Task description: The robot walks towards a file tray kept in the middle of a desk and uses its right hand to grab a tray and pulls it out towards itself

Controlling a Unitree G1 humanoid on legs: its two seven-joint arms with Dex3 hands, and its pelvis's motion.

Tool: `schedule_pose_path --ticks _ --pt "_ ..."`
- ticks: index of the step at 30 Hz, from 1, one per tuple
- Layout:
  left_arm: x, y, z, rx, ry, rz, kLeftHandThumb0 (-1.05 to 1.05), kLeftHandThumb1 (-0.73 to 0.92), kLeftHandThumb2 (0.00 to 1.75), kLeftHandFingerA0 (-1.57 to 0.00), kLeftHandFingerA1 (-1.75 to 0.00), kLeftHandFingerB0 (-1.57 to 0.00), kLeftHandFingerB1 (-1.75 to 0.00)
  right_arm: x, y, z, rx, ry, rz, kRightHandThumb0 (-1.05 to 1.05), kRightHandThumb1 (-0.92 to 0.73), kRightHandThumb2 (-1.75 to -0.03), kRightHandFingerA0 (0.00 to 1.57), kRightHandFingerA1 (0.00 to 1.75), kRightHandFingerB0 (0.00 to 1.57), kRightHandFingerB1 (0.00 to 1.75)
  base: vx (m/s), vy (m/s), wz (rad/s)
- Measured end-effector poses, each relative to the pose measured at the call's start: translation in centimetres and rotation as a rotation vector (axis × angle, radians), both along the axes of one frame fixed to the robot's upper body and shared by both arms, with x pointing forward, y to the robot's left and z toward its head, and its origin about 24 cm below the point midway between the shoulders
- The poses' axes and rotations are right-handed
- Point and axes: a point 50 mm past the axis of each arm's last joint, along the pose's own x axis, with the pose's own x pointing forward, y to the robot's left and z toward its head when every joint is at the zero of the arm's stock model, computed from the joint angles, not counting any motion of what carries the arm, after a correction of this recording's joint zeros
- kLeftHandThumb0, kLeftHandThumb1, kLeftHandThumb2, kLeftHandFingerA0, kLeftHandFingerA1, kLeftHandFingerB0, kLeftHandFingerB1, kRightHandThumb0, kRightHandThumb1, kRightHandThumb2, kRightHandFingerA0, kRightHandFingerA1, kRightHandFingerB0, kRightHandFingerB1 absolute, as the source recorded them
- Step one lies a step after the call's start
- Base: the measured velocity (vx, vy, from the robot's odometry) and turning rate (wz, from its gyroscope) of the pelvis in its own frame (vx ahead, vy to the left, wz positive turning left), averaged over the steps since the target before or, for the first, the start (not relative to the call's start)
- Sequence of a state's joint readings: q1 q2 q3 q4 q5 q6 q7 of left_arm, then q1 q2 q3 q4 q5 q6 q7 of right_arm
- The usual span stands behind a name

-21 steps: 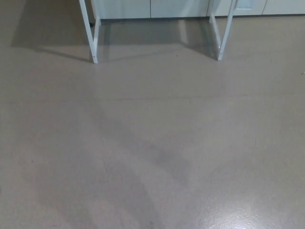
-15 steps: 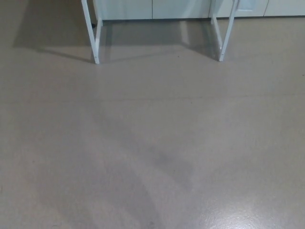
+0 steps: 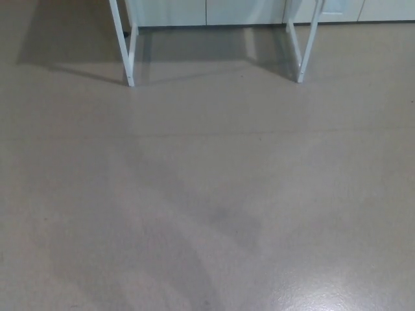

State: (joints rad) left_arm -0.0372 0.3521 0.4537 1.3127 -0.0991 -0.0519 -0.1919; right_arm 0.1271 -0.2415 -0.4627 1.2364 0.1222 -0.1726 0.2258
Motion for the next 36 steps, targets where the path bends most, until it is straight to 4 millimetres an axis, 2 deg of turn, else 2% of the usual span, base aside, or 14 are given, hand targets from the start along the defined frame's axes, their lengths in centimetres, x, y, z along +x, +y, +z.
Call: schedule_pose_path --ticks 8,9,10,12,14,15,18,21,22,23,27,28,33,36 --pt "0.5 -0.1 0.1 0.013 0.001 -0.046 -0.22 0.21 1.01 -0.49 -0.41 -0.32 -0.34 0.4 0.1 0.1 0.002 -0.017 0.021 -0.25 -0.49 -0.54 0.51 0.51 0.37 0.43 0.01 -0.004 0.04" --pt "0.4 -0.2 0.0 0.009 0.004 -0.048 -0.21 0.23 0.98 -0.30 -0.57 -0.19 -0.52 0.5 0.0 0.1 0.000 -0.021 0.021 -0.34 -0.42 -0.64 0.48 0.55 0.35 0.49 0.08 0.124 -0.01" --pt "0.4 -0.3 0.0 0.009 0.008 -0.055 -0.20 0.23 0.98 -0.29 -0.57 -0.19 -0.52 0.4 0.1 0.1 0.002 -0.019 0.021 -0.27 -0.49 -0.54 0.50 0.50 0.37 0.43 0.08 0.164 -0.07" --pt "0.3 -0.3 -0.1 0.011 0.017 -0.066 -0.18 0.24 0.98 -0.27 -0.56 -0.20 -0.53 0.3 0.2 0.0 0.004 -0.014 0.023 -0.27 -0.50 -0.54 0.50 0.50 0.36 0.43 0.07 0.237 -0.07" --pt "0.1 -0.4 -0.2 0.013 0.030 -0.080 -0.18 0.24 0.98 -0.27 -0.56 -0.20 -0.52 0.3 0.2 0.0 0.001 -0.014 0.029 -0.28 -0.48 -0.54 0.50 0.50 0.38 0.43 0.14 0.370 -0.36" --pt "-0.1 -0.5 -0.3 0.011 0.039 -0.086 -0.17 0.24 0.97 -0.29 -0.57 -0.20 -0.53 0.3 0.2 0.0 0.001 -0.014 0.029 -0.34 -0.43 -0.65 0.50 0.56 0.35 0.49 0.21 0.665 -0.09" --pt "0.1 -0.1 0.0 0.025 0.036 -0.095 -0.18 0.25 0.99 -0.28 -0.56 -0.20 -0.53 -0.2 0.9 -0.4 0.022 -0.003 0.028 -0.34 -0.43 -0.65 0.51 0.56 0.34 0.49 0.23 0.504 -0.09" --pt "0.2 0.1 0.2 0.034 0.031 -0.095 -0.18 0.26 1.00 -0.25 -0.55 -0.20 -0.52 -0.3 1.0 -0.5 0.024 0.002 0.027 -0.26 -0.51 -0.55 0.53 0.51 0.36 0.43 0.25 0.157 0.02" --pt "0.3 0.0 0.1 0.029 0.026 -0.092 -0.20 0.25 0.99 -0.22 -0.54 -0.20 -0.53 -0.3 1.0 -0.4 0.025 0.001 0.026 -0.33 -0.44 -0.64 0.50 0.55 0.34 0.48 0.26 0.049 0.05" --pt "0.3 -0.1 0.1 0.021 0.019 -0.086 -0.22 0.26 0.98 -0.18 -0.53 -0.19 -0.52 -0.3 1.0 -0.5 0.025 0.001 0.026 -0.26 -0.49 -0.54 0.51 0.51 0.37 0.44 0.26 0.000 0.00" --pt "0.5 -0.5 -0.1 0.004 0.004 -0.100 -0.25 0.25 0.96 -0.21 -0.54 -0.19 -0.52 -0.3 1.1 -0.5 0.026 -0.002 0.027 -0.27 -0.50 -0.55 0.50 0.51 0.36 0.43 0.26 -0.083 0.15" --pt "0.6 -0.6 -0.1 0.004 0.003 -0.108 -0.21 0.25 0.98 -0.20 -0.53 -0.18 -0.52 -0.3 1.1 -0.5 0.026 -0.001 0.030 -0.34 -0.43 -0.66 0.50 0.58 0.35 0.50 0.29 -0.155 0.15" --pt "0.4 -0.6 -0.2 0.006 0.012 -0.115 -0.18 0.24 0.99 -0.23 -0.55 -0.18 -0.52 -0.8 1.6 -0.8 0.036 0.013 0.030 -0.34 -0.42 -0.65 0.50 0.58 0.36 0.50 0.34 -0.187 0.22" --pt "0.6 -0.9 -0.3 0.000 0.008 -0.119 -0.20 0.21 0.99 -0.24 -0.55 -0.20 -0.53 -0.3 0.9 -0.3 0.011 -0.011 0.034 -0.34 -0.43 -0.65 0.50 0.56 0.34 0.48 0.37 -0.132 0.21"
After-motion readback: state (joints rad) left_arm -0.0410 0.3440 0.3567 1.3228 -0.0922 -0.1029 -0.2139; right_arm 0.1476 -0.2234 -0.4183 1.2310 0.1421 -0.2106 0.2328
